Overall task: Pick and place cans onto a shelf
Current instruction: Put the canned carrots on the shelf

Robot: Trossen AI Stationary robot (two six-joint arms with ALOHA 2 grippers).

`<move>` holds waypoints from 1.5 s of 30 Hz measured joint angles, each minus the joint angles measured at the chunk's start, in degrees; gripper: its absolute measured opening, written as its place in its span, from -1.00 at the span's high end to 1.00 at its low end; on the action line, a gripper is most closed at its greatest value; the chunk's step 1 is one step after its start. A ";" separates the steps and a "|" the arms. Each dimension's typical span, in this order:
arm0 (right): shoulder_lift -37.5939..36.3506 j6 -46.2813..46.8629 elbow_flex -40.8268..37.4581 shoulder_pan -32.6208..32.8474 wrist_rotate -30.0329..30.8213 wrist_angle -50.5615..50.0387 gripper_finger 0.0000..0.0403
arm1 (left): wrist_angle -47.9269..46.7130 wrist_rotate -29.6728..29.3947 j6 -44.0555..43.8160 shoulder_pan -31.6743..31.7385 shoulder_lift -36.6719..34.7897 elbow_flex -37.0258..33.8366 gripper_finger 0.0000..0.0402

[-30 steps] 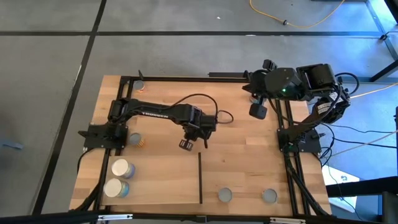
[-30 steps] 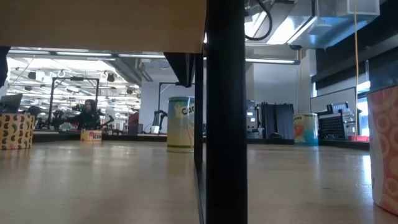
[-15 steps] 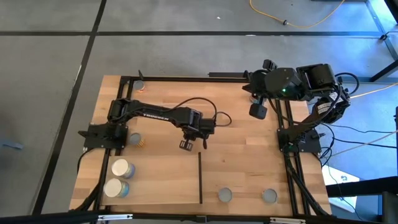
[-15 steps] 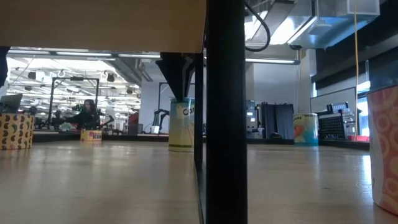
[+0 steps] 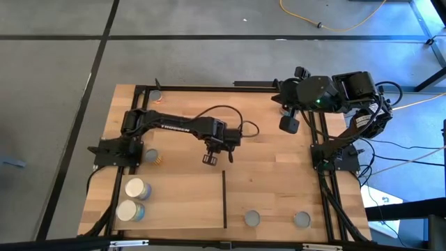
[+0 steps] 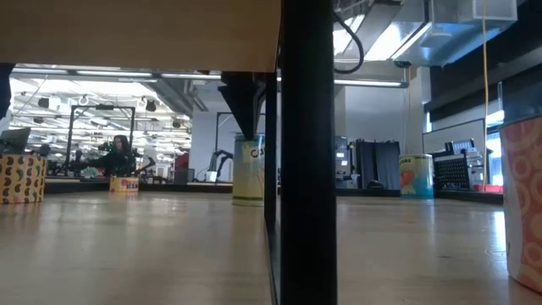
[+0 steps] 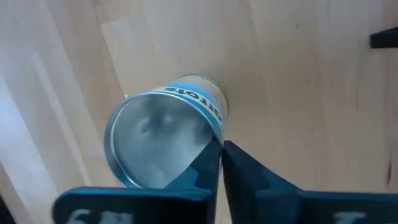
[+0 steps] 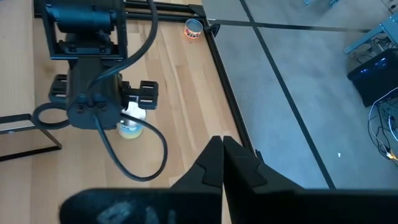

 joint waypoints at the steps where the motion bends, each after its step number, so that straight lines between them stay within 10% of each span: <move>1: 0.00 0.00 0.00 0.00 0.01 0.00 0.99 | -0.01 0.03 -0.41 0.24 0.00 -0.01 0.97; 28: 0.04 -1.36 0.00 0.00 0.02 0.00 0.99 | -19.55 -2.80 -13.33 -0.23 -2.69 17.57 1.00; 38: 0.04 -1.36 0.00 -0.02 0.02 0.00 0.99 | -26.86 -2.69 -22.43 -5.77 -2.93 36.07 1.00; 45: 0.04 -0.82 0.00 0.00 0.00 0.02 0.99 | -27.04 -5.91 -28.74 -13.97 -6.34 35.58 1.00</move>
